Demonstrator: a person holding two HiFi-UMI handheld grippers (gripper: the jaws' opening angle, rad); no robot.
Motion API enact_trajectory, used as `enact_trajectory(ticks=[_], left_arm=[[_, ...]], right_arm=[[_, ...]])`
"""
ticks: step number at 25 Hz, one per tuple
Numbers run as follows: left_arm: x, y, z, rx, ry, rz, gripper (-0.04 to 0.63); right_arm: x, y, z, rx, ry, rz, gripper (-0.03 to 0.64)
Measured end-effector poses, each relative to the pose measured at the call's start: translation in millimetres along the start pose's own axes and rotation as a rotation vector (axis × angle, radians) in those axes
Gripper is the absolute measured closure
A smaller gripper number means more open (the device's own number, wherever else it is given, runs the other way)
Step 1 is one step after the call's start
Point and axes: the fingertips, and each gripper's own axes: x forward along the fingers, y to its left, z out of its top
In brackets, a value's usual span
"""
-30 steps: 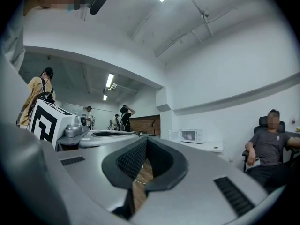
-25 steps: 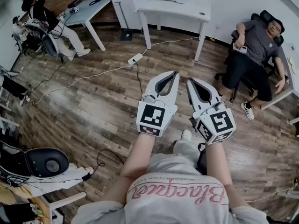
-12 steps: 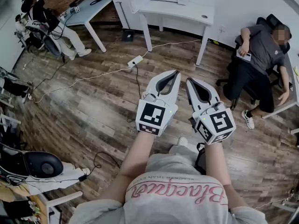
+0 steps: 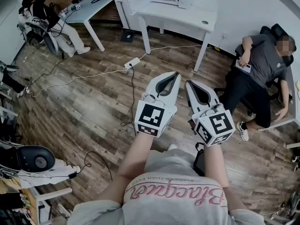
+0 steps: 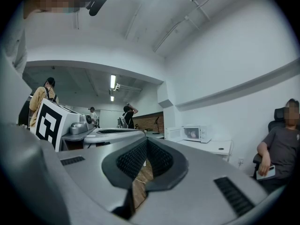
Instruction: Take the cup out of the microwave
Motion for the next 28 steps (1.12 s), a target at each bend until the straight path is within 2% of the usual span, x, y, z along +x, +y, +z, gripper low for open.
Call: enact_trajectory(ticks=[5, 13, 18, 28], left_arm=[[21.8, -6.8, -3.9, 0.006, 0.011, 0.002, 0.590], [32.7, -5.9, -9.8, 0.017, 0.030, 0.013, 0.589], [35.7, 1.2, -16.4, 0.010, 0.035, 0.022, 0.589], [47.3, 35.8, -24.5, 0.001, 0.028, 0.034, 0.589]], right_arm=[[0.5, -22.6, -3.6, 0.011, -0.003, 0.009, 0.606], [6.0, -34.2, -8.6, 0.032, -0.015, 0.023, 0.606], [13.5, -38.4, -12.1, 0.058, -0.027, 0.023, 0.606], [49.4, -43.4, -16.4, 0.033, -0.015, 0.022, 0.606]])
